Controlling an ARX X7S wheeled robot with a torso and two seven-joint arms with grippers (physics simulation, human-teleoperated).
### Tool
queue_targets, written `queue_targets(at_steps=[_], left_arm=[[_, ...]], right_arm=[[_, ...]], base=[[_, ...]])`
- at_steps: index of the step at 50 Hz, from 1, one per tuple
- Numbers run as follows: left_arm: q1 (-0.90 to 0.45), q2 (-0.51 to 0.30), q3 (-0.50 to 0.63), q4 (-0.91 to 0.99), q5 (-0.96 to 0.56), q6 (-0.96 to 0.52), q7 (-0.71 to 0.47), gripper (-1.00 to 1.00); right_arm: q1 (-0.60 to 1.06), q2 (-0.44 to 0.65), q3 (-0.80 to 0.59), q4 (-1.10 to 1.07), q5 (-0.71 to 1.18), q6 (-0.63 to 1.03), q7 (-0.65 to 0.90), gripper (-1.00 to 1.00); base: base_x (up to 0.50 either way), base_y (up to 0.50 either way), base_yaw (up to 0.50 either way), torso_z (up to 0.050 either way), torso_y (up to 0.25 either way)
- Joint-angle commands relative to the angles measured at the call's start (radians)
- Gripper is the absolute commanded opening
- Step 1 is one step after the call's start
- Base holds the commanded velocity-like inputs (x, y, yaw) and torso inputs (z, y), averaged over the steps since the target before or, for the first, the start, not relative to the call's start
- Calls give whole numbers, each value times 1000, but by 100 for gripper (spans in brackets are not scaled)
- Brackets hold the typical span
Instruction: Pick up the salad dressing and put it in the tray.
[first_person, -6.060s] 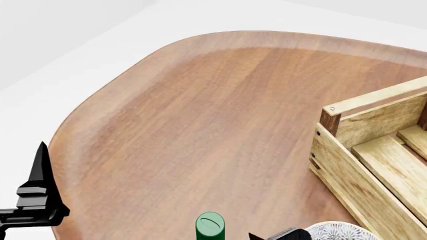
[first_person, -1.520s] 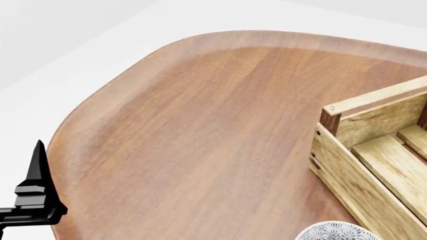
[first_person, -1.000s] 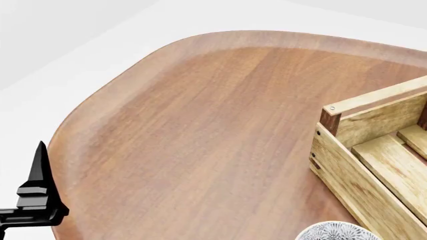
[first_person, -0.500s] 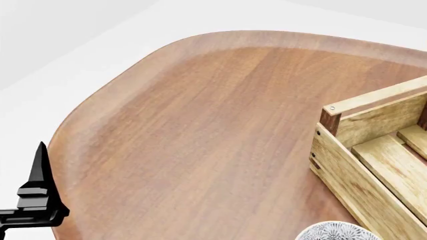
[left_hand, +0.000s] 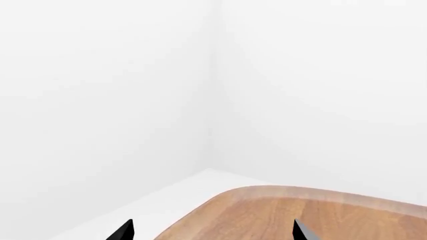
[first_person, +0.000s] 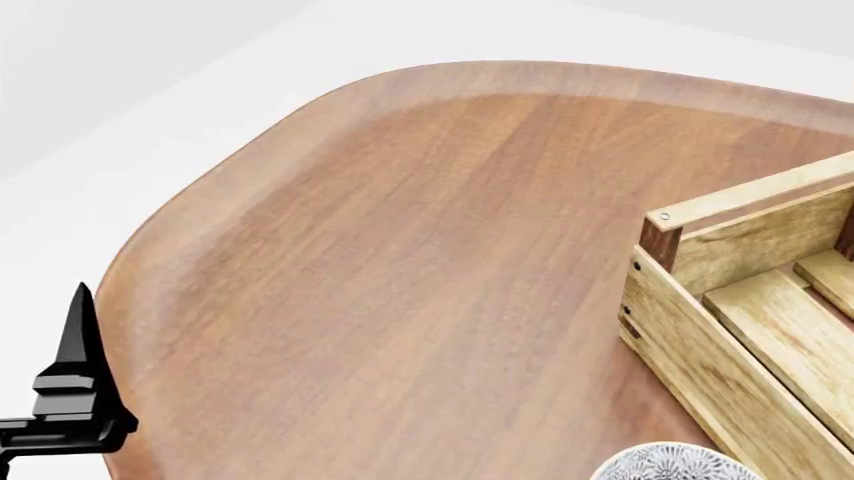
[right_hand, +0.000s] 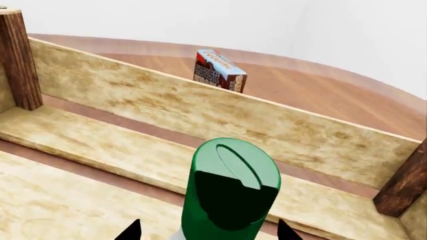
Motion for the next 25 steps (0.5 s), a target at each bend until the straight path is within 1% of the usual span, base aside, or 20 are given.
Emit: queue_targets(at_steps=[1, 6, 14, 17, 18, 19, 21, 22, 25], left_arm=[[-2, -3, 1, 1, -3, -1, -3, 100], [-3, -5, 2, 1, -4, 0, -4, 100], [-5, -8, 1, 7, -9, -2, -8, 100], [-7, -10, 2, 12, -8, -5, -10, 100], [-7, -11, 1, 14, -9, -7, -12, 100], [-7, -12, 0, 15, -10, -8, -13, 100], [-8, -13, -2, 16, -11, -9, -15, 100], [-8, -13, -2, 17, -10, -8, -15, 100], [-8, -14, -3, 19, -13, -8, -17, 100]], right_arm=[[-3, 1, -1, 0, -5, -4, 0, 100], [-1, 1, -9, 0, -8, -9, -3, 100], [3, 10, -73, -1, -51, -10, 14, 100], [4, 11, -79, -8, -49, -67, 4, 100], [0, 12, -80, -37, -49, -57, -2, 100], [-43, 7, -70, -154, -41, -1, -5, 100], [-167, -9, -36, -454, -11, 157, -12, 100], [-196, -11, -30, -568, -10, 198, -8, 100], [-270, -14, -15, -823, -2, 311, -12, 100]], base=[[0, 0, 0, 0, 0], [0, 0, 0, 0, 0], [0, 0, 0, 0, 0], [0, 0, 0, 0, 0], [0, 0, 0, 0, 0], [0, 0, 0, 0, 0], [0, 0, 0, 0, 0], [0, 0, 0, 0, 0], [0, 0, 0, 0, 0]])
